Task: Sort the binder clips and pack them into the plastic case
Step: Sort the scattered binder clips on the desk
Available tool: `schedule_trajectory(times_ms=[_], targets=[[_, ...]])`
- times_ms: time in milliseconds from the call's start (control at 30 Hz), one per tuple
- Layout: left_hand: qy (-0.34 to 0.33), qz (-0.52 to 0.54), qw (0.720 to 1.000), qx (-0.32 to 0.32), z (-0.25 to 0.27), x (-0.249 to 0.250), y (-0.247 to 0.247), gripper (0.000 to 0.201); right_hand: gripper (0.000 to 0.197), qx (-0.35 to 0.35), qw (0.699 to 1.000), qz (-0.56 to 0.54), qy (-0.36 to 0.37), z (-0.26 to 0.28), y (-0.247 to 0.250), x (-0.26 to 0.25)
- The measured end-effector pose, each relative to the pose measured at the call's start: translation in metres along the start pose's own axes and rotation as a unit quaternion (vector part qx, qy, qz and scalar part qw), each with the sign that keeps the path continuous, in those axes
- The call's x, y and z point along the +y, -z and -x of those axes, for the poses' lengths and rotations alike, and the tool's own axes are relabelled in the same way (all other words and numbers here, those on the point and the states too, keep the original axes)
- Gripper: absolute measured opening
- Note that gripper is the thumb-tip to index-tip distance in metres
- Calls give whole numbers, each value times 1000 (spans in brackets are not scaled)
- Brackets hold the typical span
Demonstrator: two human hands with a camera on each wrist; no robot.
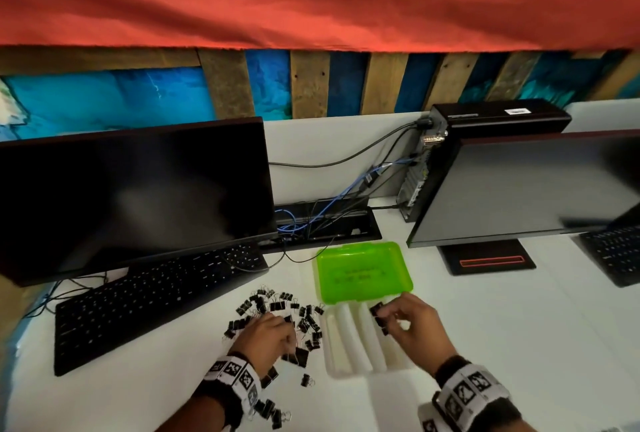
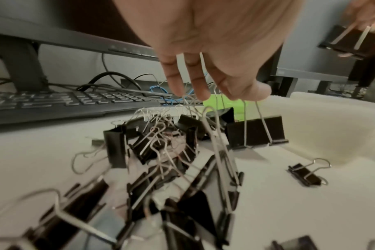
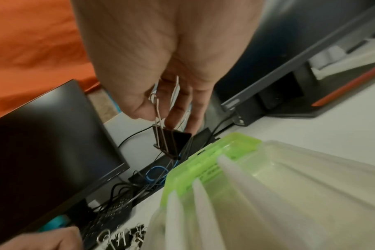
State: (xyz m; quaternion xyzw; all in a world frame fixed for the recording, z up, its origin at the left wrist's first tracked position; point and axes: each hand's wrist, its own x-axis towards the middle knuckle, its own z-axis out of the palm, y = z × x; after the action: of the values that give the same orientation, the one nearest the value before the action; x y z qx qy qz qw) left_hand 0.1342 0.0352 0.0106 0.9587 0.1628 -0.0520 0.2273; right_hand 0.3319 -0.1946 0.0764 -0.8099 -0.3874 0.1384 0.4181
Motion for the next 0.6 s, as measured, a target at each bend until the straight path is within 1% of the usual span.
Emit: schedule_trajectory(times_ms=[67, 133, 200, 333, 367, 400, 467, 533, 600], targets=[[18, 19, 1000, 18, 2, 0, 1, 12, 43, 9, 999, -20, -48, 1, 9, 4], [42, 45, 998, 22, 4, 1, 1, 8, 42, 1, 998, -13, -57, 3, 10, 6], [67, 85, 994, 13, 5, 2, 0, 9, 43, -19, 998, -20, -55, 7, 5, 5], [85, 138, 987, -12, 2, 7, 7, 28, 40, -70, 997, -17, -19, 12, -14, -5], [84, 138, 987, -19, 0, 8, 8, 27, 37, -78, 997, -13, -11, 12, -18, -7], [86, 132, 987, -25, -1, 9, 9, 21, 33, -88, 996, -14, -8, 12, -21, -10], [97, 123, 987, -26, -1, 12, 11, 11, 30, -122, 992, -22, -4, 11, -27, -17], [101, 133, 986, -8, 0, 14, 10, 15, 27, -182, 983, -14, 6, 12, -34, -24], [102, 133, 986, -6, 5, 23, 12, 12, 22, -243, 970, 7, 25, 14, -42, -30]])
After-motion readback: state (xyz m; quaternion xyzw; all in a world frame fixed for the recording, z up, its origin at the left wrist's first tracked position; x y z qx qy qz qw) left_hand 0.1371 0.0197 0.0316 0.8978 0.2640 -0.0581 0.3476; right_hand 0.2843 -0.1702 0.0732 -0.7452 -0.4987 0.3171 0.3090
